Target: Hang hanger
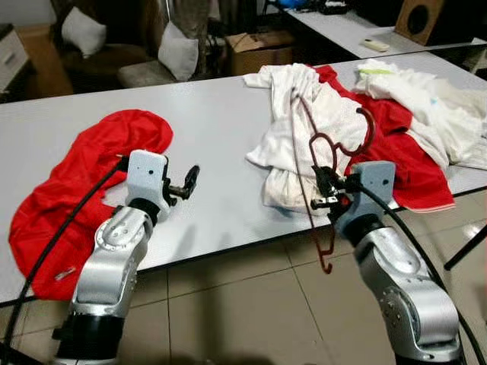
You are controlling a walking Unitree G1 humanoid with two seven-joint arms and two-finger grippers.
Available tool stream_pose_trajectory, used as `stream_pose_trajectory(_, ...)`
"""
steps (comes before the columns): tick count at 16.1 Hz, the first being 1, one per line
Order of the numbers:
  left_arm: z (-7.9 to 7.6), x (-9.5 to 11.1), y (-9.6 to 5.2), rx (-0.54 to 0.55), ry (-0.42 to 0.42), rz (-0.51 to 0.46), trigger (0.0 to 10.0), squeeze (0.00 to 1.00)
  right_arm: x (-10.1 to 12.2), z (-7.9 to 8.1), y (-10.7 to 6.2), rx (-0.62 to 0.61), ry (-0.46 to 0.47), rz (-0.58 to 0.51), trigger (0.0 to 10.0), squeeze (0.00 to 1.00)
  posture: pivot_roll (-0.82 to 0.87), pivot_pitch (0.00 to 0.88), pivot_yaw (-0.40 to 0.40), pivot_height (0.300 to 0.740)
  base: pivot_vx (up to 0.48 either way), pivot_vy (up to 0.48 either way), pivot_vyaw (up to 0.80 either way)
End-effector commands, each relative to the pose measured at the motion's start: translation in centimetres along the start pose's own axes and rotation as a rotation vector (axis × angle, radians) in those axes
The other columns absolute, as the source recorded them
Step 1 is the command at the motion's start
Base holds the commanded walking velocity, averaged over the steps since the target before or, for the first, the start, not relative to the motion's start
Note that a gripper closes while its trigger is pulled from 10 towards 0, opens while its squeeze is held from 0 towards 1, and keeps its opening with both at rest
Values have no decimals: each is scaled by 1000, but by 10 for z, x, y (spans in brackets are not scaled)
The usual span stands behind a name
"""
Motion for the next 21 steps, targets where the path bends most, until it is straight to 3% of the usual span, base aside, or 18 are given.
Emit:
stream_pose_trajectory(1,2,2,2,7,15,-3,10000,153,1,0,2,-1,0,-10,10000,0,-109,0,53,740,0,334,0)
stream_pose_trajectory(10,1,2,2,-2,19,-10,10000,157,-7,0,0,-1,27,7,10000,0,-99,0,53,740,0,324,0)
stream_pose_trajectory(12,1,2,2,9,28,-13,10000,196,-9,-3,1,-7,18,14,10000,0,-100,0,49,740,0,-240,0)
stream_pose_trajectory(16,-2,-4,1,-17,64,23,10000,165,-12,-11,-6,-37,-12,30,10000,0,-103,0,61,740,0,-240,0)
stream_pose_trajectory(18,11,-11,-2,-7,106,77,10000,145,-13,-16,-8,-8,-21,60,10000,0,-108,0,55,740,0,0,0)
stream_pose_trajectory(19,21,-18,-2,24,106,129,10000,20,-15,-17,-11,46,-49,97,10000,0,-113,0,59,740,0,0,0)
stream_pose_trajectory(21,40,-30,-6,86,81,225,10000,0,-22,-21,-21,114,-67,170,10000,0,-116,0,54,740,0,0,0)
Point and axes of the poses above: a point about 5 cm out from each wrist's last joint towards the gripper, its own y axis pointing out of the wrist towards the gripper, its own x axis along the axis of the wrist's last joint, z = x × y, the point moved 2 cm from there along y, pointing out of the wrist towards the gripper, and after that the axes turned 7 degrees about y, right-handed, at the moved point
